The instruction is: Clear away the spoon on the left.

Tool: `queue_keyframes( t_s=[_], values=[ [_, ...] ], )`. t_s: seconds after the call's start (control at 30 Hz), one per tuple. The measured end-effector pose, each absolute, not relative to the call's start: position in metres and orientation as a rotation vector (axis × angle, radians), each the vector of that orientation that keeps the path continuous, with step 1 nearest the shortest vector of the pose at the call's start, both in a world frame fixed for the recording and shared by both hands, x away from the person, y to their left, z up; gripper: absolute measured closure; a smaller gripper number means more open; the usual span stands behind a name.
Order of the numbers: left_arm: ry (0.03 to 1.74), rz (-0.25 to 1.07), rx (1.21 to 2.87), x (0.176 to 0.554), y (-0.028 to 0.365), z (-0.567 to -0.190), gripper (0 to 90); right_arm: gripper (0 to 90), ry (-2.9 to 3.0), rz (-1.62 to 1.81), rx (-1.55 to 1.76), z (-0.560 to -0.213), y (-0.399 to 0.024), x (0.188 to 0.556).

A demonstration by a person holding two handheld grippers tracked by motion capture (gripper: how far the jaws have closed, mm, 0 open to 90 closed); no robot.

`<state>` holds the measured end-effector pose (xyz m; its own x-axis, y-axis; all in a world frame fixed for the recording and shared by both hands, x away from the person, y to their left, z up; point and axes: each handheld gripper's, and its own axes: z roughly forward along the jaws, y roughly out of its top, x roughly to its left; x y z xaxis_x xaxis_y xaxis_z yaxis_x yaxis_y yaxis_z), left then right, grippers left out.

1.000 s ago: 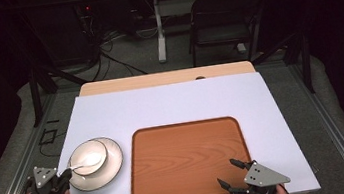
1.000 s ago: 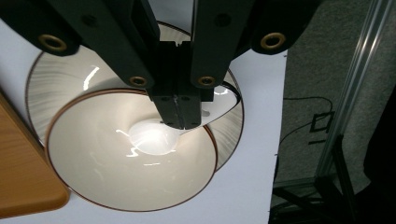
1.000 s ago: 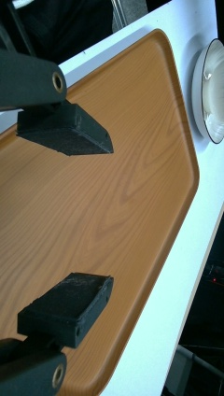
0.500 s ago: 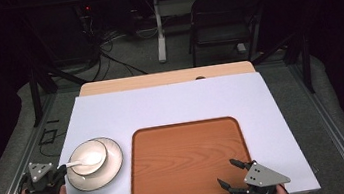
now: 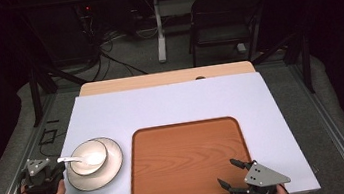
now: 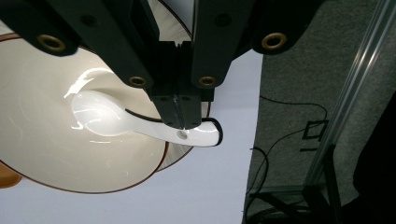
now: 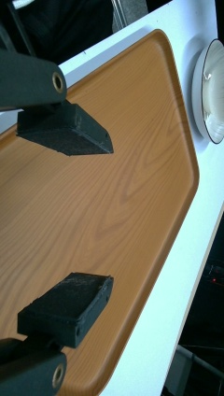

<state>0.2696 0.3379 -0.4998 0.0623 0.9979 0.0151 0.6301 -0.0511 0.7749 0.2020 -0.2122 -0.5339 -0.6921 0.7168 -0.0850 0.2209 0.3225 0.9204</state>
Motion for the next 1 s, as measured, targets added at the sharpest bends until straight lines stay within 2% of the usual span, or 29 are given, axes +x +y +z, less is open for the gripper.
queue_keyframes(
  t_s=[0.13,0.33,0.57,1.0],
  values=[
    [1.640,0.778,1.717,0.269,0.340,-0.497,84.2,29.8,2.108,1.356,0.830,-0.534,-0.212,0.202],
    [1.649,0.709,1.653,0.268,0.343,-0.493,63.6,29.8,2.107,1.356,0.826,-0.534,-0.212,0.202],
    [1.660,0.664,1.594,0.265,0.344,-0.494,46.0,29.8,2.106,1.356,0.823,-0.534,-0.212,0.202],
    [1.691,0.617,1.568,0.274,0.348,-0.507,36.4,29.8,2.106,1.354,0.818,-0.534,-0.212,0.202]
  ],
)
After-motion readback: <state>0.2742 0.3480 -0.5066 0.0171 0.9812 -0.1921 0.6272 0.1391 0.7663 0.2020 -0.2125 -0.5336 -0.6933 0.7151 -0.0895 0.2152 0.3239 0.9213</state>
